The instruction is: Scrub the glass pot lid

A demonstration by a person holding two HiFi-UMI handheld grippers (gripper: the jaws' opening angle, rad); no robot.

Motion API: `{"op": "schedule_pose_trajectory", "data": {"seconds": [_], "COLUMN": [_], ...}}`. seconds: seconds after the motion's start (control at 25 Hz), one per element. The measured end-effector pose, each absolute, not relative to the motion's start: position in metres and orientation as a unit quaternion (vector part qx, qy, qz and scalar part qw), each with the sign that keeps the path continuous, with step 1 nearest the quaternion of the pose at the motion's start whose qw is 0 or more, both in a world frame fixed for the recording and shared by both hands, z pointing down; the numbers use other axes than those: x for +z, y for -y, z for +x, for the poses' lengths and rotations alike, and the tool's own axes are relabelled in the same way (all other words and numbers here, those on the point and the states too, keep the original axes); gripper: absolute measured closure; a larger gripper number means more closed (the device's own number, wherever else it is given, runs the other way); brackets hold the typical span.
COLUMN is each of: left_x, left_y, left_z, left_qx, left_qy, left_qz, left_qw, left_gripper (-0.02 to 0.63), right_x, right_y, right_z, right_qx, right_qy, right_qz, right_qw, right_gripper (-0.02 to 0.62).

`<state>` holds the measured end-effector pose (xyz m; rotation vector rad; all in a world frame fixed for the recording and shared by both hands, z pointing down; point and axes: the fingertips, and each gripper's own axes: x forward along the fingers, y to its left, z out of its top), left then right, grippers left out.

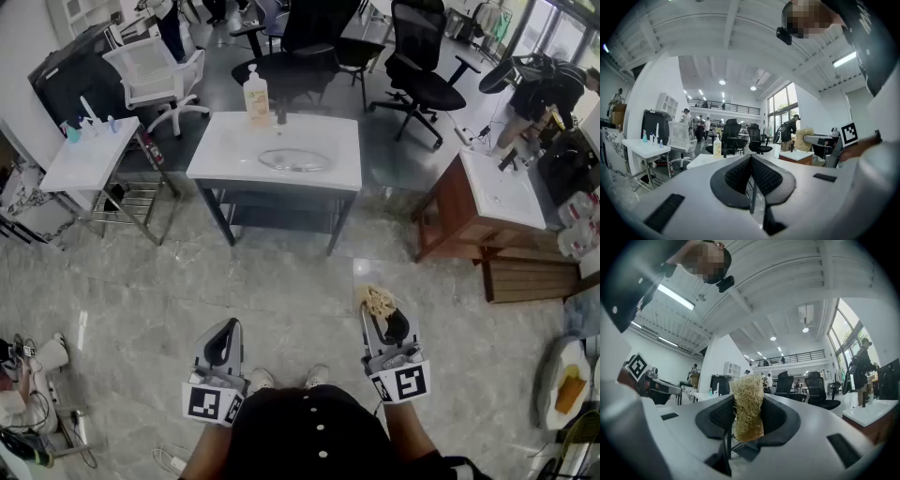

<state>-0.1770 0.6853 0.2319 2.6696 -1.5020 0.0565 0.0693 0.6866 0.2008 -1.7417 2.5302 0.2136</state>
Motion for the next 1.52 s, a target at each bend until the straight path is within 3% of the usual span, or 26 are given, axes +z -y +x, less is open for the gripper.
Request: {"op": "schedule_pose_trajectory", "data": {"seconds": [1.0,1.52], "left_x": [0.248,0.263], "left_y": [-0.673,-0.564], "left_z": [-0.124,-0.123], "left_qx": [0.048,0.049], "left_qy": [0.508,0.509], "left_qz": [0.859,0.856], "left_qw": [0.043,0.078], "left_gripper": [0.584,0.584], "right_x": [0.212,0.214], "right_y": [-0.665,-0.579], "right_z": [0.116,0.117], "right_qx": [0.053,0.073], "right_qy": [-0.850,-0.846], "right_qz": [-0.521,-0.528], "right_qw": [0.056,0.014], "right_gripper": [0.437,0.436]}}
